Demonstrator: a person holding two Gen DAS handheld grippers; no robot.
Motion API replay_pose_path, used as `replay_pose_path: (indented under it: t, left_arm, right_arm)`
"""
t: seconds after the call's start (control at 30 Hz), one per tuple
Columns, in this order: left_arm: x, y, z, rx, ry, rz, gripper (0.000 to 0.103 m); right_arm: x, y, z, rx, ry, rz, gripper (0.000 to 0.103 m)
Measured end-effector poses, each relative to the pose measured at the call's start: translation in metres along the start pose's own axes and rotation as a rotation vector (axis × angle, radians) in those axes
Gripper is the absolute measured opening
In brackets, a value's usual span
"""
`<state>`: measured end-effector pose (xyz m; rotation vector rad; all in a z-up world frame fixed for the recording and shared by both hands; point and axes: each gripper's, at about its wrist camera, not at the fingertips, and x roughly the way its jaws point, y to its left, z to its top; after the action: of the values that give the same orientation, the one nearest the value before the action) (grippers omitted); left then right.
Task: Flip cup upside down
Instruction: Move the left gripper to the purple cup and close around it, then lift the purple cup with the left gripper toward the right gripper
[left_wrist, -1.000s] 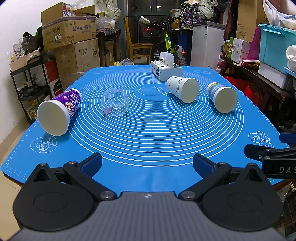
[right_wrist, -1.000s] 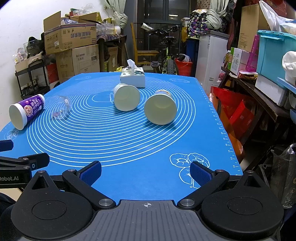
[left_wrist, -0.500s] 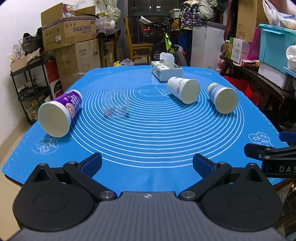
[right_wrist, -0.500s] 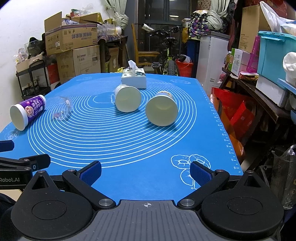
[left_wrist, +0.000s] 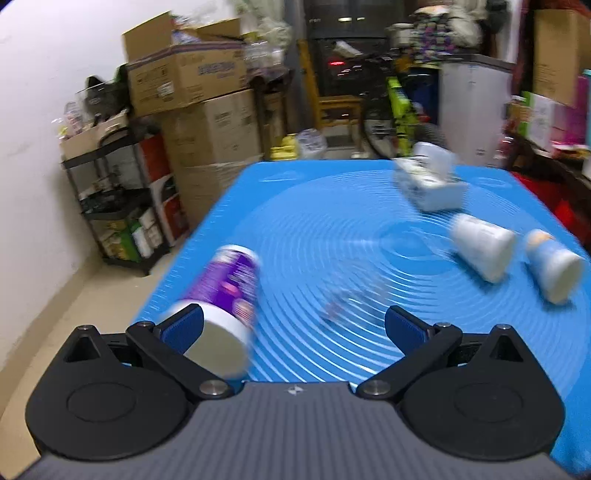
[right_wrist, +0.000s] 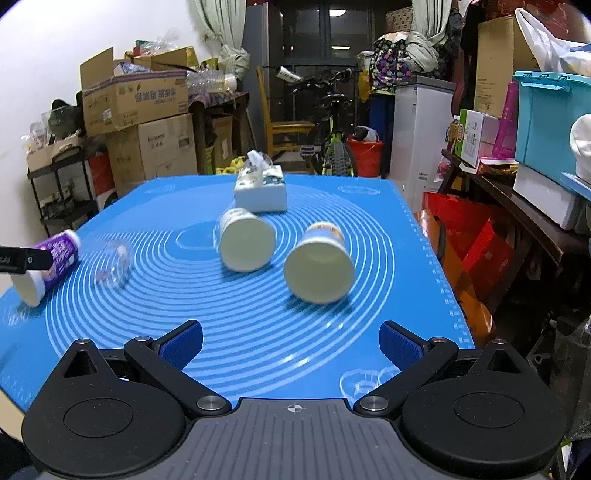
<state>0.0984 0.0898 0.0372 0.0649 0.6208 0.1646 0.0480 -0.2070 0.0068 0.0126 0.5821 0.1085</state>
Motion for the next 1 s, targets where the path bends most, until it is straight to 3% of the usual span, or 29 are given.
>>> replay_pose_path:
  t: [0.07,0.23,0.47,0.53,0.8,0.9,1.0]
  left_arm:
    - [0.019,0.016,0.008,-0.036,0.004,0.041,0.103]
    - [0.063,0.037,0.015,0.005,0.088,0.138,0.103]
    - [0.096,0.053,0.003,-0.017,0.23,0.11,0.102]
    - [0.097,0.054,0.001,-0.029,0.249,0.085,0.082]
    - [0.085,0.055,0.001,-0.032,0.256,0.086,0.076]
    - [0.075,0.052,0.003,-0.025,0.232,0.108,0.075]
    - [0.048,0.047,0.006,-0.032,0.188,0.081,0.075]
  right_arm:
    - [0.006,0.0,0.004,0.004,-0.004,-0.004,0.101]
    - [0.02,-0.001,0.01,0.017,0.003,-0.008,0.101]
    - [0.035,-0.003,0.01,0.018,0.02,-0.011,0.101]
    - [0.037,-0.003,0.008,0.02,0.025,-0.012,0.101]
    - [0.033,-0.006,0.006,0.032,0.019,-0.013,0.101]
    - [0.03,-0.009,0.006,0.035,0.014,-0.013,0.101]
    - [0.024,-0.012,0.006,0.041,0.007,-0.012,0.101]
